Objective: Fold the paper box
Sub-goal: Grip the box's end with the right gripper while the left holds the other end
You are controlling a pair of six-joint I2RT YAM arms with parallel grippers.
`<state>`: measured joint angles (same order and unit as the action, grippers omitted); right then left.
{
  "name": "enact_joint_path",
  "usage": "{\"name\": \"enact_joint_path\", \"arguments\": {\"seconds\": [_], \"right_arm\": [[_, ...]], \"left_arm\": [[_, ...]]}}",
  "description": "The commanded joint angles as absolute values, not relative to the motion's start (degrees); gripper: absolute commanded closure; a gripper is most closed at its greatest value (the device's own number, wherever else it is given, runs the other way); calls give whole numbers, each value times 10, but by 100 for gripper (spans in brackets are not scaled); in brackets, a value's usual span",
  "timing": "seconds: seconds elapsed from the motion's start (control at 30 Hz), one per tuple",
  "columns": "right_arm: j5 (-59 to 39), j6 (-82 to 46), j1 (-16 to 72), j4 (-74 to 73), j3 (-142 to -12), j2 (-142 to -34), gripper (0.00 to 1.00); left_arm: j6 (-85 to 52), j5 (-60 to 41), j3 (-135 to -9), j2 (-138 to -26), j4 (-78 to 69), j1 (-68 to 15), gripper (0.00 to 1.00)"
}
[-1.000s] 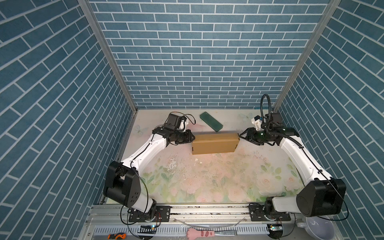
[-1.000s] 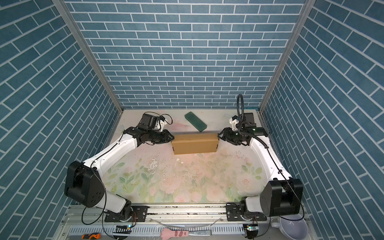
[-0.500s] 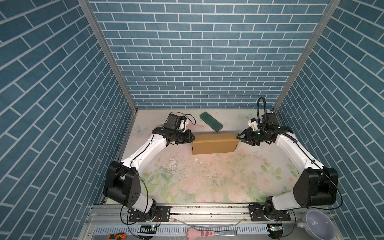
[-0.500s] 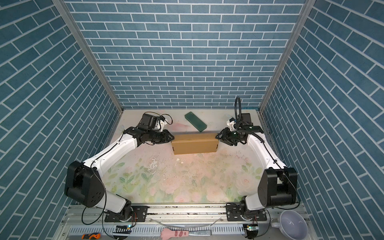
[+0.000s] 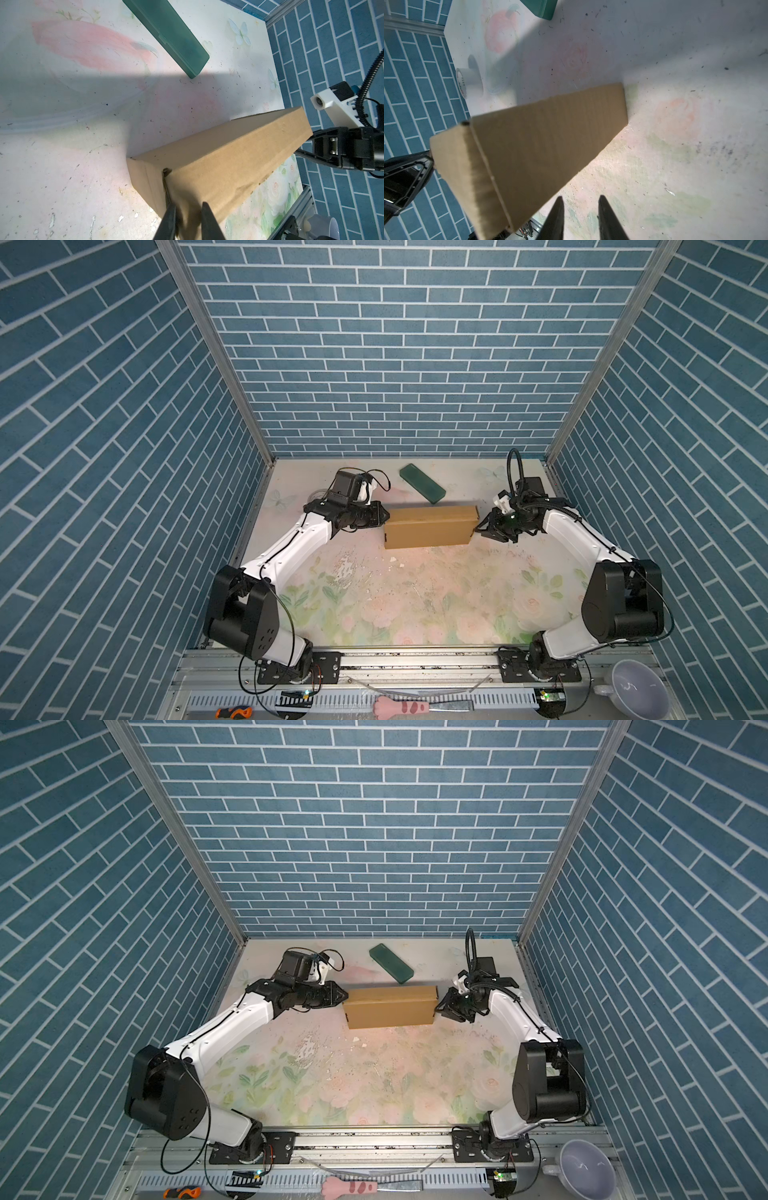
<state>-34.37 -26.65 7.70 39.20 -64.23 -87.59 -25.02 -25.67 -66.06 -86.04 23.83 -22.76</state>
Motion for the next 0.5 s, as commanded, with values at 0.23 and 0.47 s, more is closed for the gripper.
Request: {"name": "enact_joint_path", "arguments": {"seconds": [0.23, 0.47], "right_arm": [[-432, -288, 58, 354, -677, -828, 38], [-381, -272, 65, 358, -692, -865, 40]], "left_arm": [[-242, -225, -638, -913, 344, -235, 76], [-245, -225, -628, -907, 337, -235, 76]]}}
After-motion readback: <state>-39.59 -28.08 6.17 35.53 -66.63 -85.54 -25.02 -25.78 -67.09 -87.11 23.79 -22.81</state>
